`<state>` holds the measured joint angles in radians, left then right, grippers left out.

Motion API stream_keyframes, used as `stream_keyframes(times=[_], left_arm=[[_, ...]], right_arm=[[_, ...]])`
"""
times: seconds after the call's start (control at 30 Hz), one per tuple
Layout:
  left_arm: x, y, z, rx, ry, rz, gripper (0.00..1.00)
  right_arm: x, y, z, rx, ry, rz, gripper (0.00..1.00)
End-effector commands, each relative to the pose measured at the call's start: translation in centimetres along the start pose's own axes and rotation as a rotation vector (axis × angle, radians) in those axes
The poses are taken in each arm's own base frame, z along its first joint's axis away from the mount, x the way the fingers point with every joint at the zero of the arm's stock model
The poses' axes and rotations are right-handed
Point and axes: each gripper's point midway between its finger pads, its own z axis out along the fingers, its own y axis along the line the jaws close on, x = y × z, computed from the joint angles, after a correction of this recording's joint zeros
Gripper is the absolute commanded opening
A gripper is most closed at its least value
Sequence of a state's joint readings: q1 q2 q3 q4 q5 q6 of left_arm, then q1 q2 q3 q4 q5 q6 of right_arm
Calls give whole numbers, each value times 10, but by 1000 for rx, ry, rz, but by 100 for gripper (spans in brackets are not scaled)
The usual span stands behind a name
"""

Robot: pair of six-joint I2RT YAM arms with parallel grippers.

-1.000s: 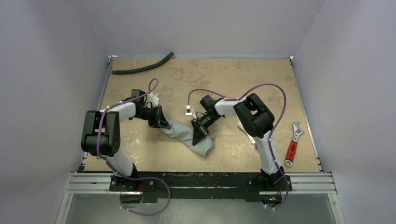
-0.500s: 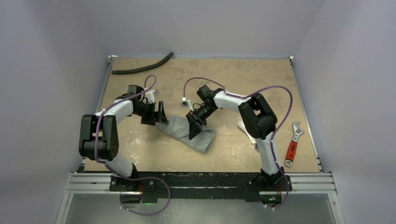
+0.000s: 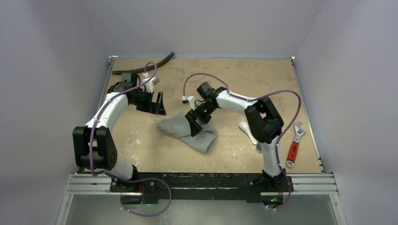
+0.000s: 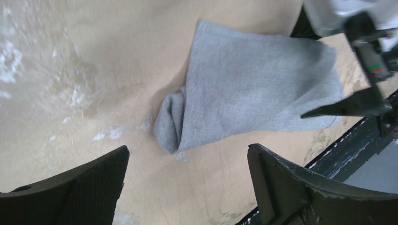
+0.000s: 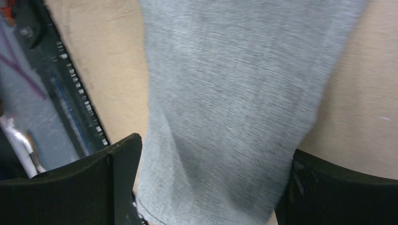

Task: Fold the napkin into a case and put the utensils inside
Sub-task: Place the smaller rectangle-folded napkin at the center of the board, then rotate the smaller rectangle-folded napkin at the center of the board.

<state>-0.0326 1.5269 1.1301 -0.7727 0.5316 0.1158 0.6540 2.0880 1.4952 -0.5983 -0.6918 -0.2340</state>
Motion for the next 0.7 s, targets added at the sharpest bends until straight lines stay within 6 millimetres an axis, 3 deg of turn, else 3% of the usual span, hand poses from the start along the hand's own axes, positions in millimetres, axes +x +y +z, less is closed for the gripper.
stream_keyframes(times=[0.0,0.07,0.17,0.27,0.43,0.57,0.67], left_arm=[[-36,-30,-9,120,-135,135,95],[-42,-50,11,169,-161,207,94],[-37,-73,43,234,-154,297,90],[-22,-60,66,221,-92,315,82],[6,-22,85,89,14,366,72],[13,-8,89,28,30,376,69],[17,-11,90,45,32,368,68]], right_arm=[[25,-61,-12,340,91,56,99],[13,-57,-17,343,51,29,99],[23,-55,-14,331,80,44,99],[26,-72,-31,450,46,104,99],[7,-108,-96,658,-192,256,99],[-10,-104,-136,754,-421,344,99],[-24,-86,-143,658,-578,374,99]])
